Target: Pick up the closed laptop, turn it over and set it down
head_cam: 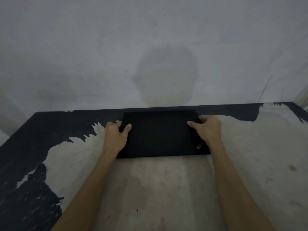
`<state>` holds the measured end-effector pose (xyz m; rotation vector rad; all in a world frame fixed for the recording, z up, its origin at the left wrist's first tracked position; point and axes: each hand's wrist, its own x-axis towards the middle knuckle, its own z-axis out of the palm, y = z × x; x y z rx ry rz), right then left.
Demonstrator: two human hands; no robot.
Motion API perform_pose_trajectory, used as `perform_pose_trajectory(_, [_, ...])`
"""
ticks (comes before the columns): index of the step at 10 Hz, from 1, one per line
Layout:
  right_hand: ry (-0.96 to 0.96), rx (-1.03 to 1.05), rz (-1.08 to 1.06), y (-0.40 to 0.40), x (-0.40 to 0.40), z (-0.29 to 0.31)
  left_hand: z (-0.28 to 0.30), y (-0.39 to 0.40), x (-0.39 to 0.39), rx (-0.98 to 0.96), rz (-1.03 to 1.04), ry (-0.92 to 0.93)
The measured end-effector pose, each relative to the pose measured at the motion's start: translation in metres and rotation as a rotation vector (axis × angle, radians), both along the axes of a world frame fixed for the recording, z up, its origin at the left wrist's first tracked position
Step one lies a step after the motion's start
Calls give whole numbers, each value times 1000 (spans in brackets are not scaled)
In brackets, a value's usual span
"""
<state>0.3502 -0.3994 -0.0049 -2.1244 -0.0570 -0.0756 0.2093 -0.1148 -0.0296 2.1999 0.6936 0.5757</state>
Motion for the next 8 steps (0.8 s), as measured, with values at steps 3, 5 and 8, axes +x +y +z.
perform_pose_trajectory(3, [-3, -17, 4, 3, -7, 0, -4, 2, -4, 37, 10, 7])
perform_pose_trajectory(5, [-21, -104, 25, 4, -16, 8, 0, 5, -3, 53, -22, 31])
perform_pose_trajectory(8, [-99, -185, 23, 8, -21, 25, 14, 5, -5, 183, -31, 23])
